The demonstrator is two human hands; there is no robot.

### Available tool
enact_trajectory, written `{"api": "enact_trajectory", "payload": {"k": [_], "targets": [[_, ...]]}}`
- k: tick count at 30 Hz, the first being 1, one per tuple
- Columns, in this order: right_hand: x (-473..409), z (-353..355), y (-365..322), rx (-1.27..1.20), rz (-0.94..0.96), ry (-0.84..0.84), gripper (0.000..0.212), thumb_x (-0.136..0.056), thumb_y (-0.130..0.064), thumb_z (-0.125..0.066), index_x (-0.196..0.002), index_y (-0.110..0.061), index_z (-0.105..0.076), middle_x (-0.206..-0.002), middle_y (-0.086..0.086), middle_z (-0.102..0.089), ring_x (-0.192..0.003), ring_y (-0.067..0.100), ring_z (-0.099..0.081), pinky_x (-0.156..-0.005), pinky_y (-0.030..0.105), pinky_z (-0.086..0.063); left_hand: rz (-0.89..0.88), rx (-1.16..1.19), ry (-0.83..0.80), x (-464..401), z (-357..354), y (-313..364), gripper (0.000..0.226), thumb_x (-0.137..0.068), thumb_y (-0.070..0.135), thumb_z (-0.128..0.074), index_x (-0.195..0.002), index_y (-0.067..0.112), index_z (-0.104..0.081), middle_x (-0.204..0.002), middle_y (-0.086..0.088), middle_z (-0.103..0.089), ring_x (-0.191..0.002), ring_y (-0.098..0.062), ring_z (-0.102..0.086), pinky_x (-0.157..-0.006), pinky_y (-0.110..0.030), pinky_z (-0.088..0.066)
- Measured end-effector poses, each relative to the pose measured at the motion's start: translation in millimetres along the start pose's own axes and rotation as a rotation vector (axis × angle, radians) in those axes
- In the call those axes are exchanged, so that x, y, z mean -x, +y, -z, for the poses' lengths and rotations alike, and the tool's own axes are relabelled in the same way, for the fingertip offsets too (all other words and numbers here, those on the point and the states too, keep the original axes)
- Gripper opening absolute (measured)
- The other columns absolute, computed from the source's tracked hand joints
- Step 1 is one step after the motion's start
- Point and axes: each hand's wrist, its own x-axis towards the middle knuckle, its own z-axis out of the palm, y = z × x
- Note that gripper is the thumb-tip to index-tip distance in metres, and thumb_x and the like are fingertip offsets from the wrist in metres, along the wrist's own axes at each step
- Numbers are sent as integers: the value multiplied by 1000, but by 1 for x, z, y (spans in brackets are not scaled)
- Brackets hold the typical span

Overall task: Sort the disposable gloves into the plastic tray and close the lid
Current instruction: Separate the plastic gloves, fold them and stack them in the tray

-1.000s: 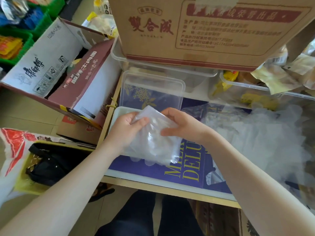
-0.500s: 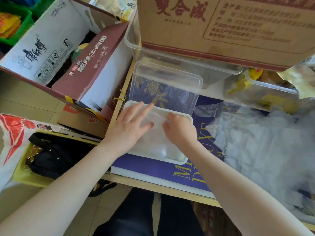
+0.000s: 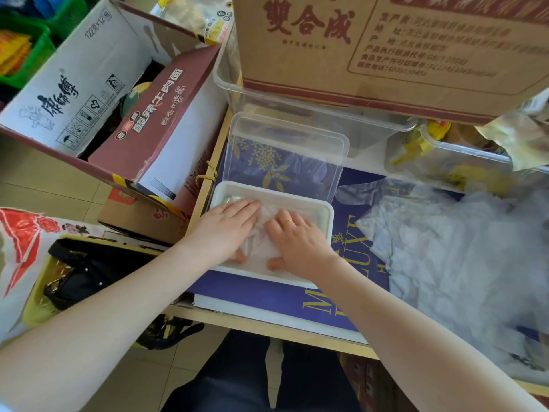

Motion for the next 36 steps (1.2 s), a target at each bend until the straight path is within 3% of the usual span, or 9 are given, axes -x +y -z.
{"api": "enact_trajectory", "payload": {"k": [2,7,11,14,17,20,23,28,36], "targets": [[7,2,10,79,22,-30,59,-80,-46,-65,-127,-17,-43,-127,8,-43,-118,27,-45,-97,37,-34,28,-6,-65,-1,8,2,100,-29,42,-90,-114,-2,-63,-119,-13,-63,-107,-27,-63,-88,-37,-51],[29,0,37,302,144,135,40,-89,-53,-45,-92,-23,-71,-94,-6,-65,-98,19,-58,-105,34,-31,154,2,-252,-4,22,6,95,-76,48,-66,-145,9,-13,-146,-5,-23,-136,-23,-23,-111,-31,-18],[62,-6,62,-232,130,401,32,-89,-33,-41,-89,-18,-69,-99,0,-67,-94,24,-62,-91,39,-47,219,73,-208,-5,44,14,65,-89,52,-48,-139,12,-35,-137,-7,-38,-129,-26,-31,-105,-37,-28],[101,-17,90,-381,-174,580,27,-90,-23,-45,-114,-14,-55,-127,10,-54,-106,34,-56,-82,42,-50,181,169,152,-15,56,38,39,-89,34,-46,-99,2,-65,-96,-15,-62,-93,-36,-56,-75,-43,-49],[139,-39,131,-332,-505,438,50,-89,-35,-50,-132,-11,-45,-149,14,-33,-128,40,-39,-101,50,-36,61,194,363,-33,59,65,34,-83,27,-41,-76,6,-66,-70,-10,-56,-68,-32,-56,-54,-35,-47],[172,-59,163,-232,-740,201,87,-86,-62,-45,-148,-8,-16,-158,12,-4,-145,30,-8,-115,43,-7,-44,270,456,-54,67,96,32,-83,22,-40,-78,6,-68,-68,-8,-58,-63,-30,-55,-52,-32,-49],[199,-74,179,-303,-889,169,91,-87,-66,-34,-150,-9,-3,-159,9,-1,-145,24,-3,-116,42,-2,-109,335,506,-69,71,127,31,-83,21,-43,-84,6,-71,-70,-7,-61,-62,-28,-56,-56,-29,-46],[229,-87,191,-261,-809,112,69,-93,-56,-37,-149,-20,-18,-158,3,-12,-142,27,-17,-110,41,-24,-159,400,430,-85,71,167,30,-84,22,-43,-85,11,-71,-75,-2,-63,-69,-25,-59,-61,-28,-45],[234,-85,203,-490,-753,484,28,-95,-15,-47,-116,-6,-63,-120,9,-60,-106,29,-53,-83,37,-45,-173,569,221,-97,75,223,39,-87,34,-40,-107,11,-65,-100,-4,-64,-90,-28,-61,-73,-36,-53]]}}
